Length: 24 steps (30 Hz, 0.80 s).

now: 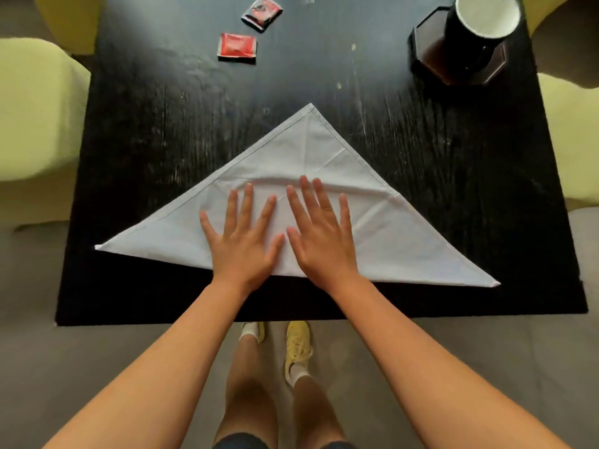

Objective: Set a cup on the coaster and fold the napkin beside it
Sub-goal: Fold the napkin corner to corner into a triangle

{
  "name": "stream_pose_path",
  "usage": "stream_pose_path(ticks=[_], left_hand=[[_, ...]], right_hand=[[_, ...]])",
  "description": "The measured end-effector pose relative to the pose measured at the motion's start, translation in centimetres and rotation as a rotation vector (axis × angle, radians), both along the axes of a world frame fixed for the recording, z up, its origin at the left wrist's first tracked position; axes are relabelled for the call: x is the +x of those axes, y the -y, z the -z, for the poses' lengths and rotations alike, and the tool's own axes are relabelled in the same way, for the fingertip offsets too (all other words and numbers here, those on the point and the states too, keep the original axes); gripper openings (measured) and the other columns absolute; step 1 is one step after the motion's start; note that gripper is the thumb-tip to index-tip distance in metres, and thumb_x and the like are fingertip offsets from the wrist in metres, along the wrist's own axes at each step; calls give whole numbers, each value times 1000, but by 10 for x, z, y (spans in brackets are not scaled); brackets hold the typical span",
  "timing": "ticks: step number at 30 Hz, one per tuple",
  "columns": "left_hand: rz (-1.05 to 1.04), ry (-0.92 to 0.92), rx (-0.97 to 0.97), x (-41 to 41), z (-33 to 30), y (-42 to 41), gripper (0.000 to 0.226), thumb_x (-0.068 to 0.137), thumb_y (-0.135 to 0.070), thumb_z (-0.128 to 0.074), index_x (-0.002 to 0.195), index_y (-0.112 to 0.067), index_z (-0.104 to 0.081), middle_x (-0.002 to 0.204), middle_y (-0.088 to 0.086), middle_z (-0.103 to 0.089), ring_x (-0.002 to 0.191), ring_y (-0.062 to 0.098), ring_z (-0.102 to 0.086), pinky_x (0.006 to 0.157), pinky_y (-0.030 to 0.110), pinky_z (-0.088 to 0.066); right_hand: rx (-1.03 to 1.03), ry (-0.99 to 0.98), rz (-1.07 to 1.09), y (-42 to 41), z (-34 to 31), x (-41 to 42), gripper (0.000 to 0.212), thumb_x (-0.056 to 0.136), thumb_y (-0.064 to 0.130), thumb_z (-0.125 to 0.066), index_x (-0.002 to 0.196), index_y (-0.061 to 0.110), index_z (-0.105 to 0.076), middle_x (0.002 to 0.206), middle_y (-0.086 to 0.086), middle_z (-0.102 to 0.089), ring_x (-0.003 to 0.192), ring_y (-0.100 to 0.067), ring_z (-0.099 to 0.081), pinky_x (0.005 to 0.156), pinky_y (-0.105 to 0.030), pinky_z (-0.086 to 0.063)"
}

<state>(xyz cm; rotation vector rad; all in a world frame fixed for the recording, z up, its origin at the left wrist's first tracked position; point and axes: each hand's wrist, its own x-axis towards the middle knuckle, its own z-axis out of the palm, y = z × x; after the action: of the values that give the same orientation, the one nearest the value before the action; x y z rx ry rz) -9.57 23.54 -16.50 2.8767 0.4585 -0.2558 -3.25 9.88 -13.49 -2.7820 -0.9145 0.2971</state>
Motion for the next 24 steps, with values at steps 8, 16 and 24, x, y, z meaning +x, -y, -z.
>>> stream_pose_path(ticks=[8,16,24], left_hand=[[92,27,-59,-47,1,-81,56,93,-42,-15,146,-29,-6,154,-4,1,143,14,6,115,39,4],[80,-4,-19,-77,0,-157,56,95,-38,-14,146,-19,-3,155,-1,-4,145,17,-4,116,40,-2],[-41,230,-26,-39,-24,-32,64,93,-45,-25,149,-24,-5,157,2,2,146,18,4,111,57,7]], right_hand=[[-161,7,12,-11,27,0,62,90,43,-17,149,24,-7,159,1,-2,143,-11,7,115,-47,0],[-197,-3,17,-11,23,-1,64,89,44,-16,149,24,-7,155,5,7,144,-10,7,115,-46,3],[-154,-10,-106,-9,10,9,60,92,44,-20,148,26,-10,155,4,4,145,-15,3,115,-44,1]])
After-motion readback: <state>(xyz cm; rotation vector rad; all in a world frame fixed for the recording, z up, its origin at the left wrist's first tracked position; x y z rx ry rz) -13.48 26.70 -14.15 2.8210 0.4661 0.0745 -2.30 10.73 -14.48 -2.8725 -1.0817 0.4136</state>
